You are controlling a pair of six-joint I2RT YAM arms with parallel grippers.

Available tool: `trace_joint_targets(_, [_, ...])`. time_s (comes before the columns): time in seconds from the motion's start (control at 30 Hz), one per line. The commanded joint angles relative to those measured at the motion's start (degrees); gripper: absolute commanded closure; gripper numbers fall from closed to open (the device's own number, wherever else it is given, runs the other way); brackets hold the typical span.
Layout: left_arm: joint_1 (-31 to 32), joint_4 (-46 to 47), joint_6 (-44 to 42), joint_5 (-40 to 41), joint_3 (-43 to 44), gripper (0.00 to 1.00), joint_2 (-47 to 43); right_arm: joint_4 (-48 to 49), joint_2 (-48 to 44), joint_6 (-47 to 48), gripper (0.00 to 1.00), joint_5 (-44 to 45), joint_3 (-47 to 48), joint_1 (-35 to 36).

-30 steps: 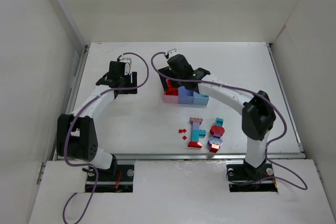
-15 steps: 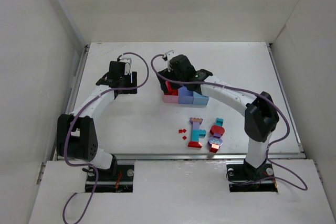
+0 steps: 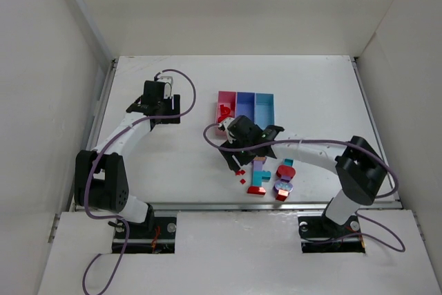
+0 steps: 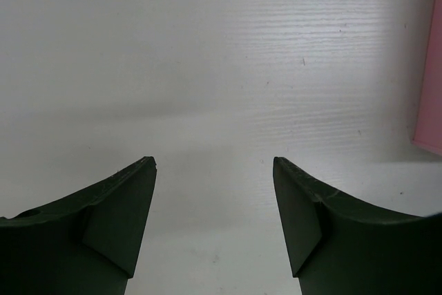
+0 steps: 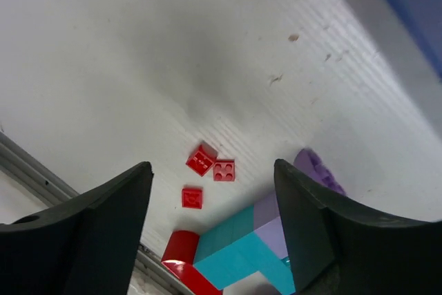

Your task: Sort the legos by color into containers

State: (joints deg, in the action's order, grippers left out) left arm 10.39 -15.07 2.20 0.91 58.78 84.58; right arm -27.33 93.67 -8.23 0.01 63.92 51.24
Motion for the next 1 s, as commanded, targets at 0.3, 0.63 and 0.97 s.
trace_joint_targets(0.3, [0.6, 1.3, -0.4, 0.7, -0.6, 0.34, -1.4, 3.1, 6.2, -0.6, 0.41, -2.7, -1.5, 2.9])
trace_joint_targets(0.63, [0.6, 1.3, -0.4, 0.7, -0.6, 0.34, -1.4, 3.6, 6.2, -0.6, 0.57, -3.3, -2.7, 2.9])
trace_joint_targets(0.97, [0.6, 1.3, -0.4, 0.7, -1.1, 0.34, -1.4, 3.6, 6.2, -1.1, 0.81, -3.8, -3.3, 3.4])
